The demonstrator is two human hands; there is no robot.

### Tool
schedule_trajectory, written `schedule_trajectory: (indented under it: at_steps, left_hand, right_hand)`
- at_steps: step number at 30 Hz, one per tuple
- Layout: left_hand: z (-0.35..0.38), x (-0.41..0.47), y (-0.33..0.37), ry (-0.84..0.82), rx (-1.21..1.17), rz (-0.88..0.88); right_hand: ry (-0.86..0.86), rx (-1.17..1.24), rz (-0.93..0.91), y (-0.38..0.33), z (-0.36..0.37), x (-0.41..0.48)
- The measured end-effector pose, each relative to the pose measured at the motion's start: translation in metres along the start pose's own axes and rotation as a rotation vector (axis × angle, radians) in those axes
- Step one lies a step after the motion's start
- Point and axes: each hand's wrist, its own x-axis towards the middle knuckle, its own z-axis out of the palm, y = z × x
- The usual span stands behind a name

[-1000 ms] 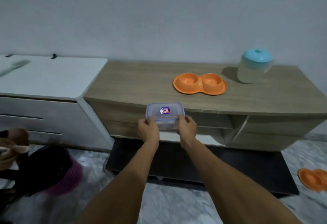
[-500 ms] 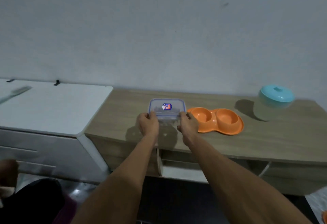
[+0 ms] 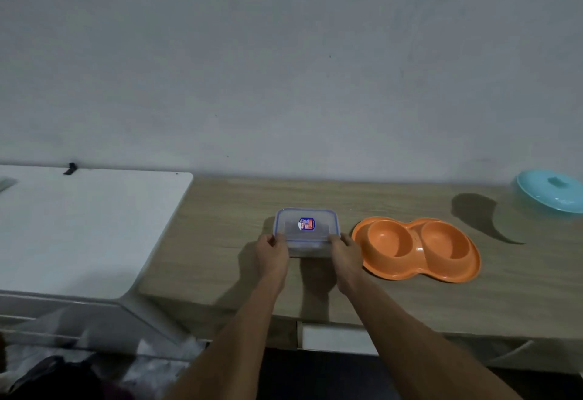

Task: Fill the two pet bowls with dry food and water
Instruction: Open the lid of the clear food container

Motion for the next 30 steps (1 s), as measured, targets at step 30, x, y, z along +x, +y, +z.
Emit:
schedule_trajectory:
  at_steps: [30]
  left_hand:
    - [0.030,0.089,0.019,-0.091,0.666,0.061]
  right_hand:
    - [0.148,-0.422,-0.228,-0.023,0.012,0.073]
